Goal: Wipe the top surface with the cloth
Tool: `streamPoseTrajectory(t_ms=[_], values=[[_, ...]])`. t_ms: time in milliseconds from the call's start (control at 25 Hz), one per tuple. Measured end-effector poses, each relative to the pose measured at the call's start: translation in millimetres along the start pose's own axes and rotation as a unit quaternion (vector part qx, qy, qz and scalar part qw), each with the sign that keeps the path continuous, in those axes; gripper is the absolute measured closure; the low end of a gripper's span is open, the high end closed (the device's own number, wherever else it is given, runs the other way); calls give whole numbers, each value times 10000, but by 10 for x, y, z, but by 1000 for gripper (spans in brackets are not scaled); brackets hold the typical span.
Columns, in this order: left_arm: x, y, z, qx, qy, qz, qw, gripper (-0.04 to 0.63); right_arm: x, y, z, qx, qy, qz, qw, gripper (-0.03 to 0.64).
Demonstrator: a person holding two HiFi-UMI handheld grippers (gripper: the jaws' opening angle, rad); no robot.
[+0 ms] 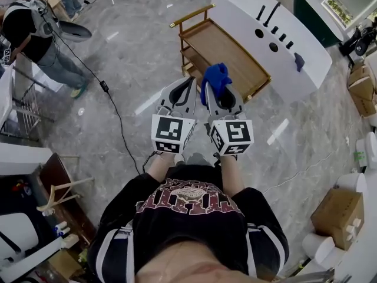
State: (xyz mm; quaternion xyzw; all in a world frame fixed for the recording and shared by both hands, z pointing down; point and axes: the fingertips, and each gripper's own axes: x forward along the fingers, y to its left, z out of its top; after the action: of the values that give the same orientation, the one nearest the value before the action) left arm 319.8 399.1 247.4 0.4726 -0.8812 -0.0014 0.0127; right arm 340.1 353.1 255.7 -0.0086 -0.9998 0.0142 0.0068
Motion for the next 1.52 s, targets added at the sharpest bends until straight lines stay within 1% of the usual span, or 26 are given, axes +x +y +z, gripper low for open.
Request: streamPoseTrajectory(t_ms=[120, 240, 400, 640, 920, 1320, 1520], values=[[95, 142, -4, 28, 40, 0, 10000, 549, 174, 12, -9, -4, 43, -12, 10000, 531], [213, 269, -35, -38, 48, -27, 10000, 549, 330, -8, -30, -17, 77, -23, 10000, 531], [469, 483, -59, -43, 88, -45, 9999, 549, 645, -133, -34, -12, 75, -69, 9999, 531], [1040, 872, -33, -9, 83, 5, 10000, 549, 1298, -382, -24, 12, 51, -14, 10000, 531], [1799, 1210, 86, -42, 117, 73, 9999, 549, 1983, -791, 106, -63, 102, 76, 9999, 531], [2572, 1332, 38, -80, 196, -2, 9998, 549, 2525, -1338, 9, 104, 167, 64, 9998, 531], [2867, 1351, -16, 27, 231, -54, 9997, 549, 2721, -1573, -43, 149, 123, 5, 9998, 531]])
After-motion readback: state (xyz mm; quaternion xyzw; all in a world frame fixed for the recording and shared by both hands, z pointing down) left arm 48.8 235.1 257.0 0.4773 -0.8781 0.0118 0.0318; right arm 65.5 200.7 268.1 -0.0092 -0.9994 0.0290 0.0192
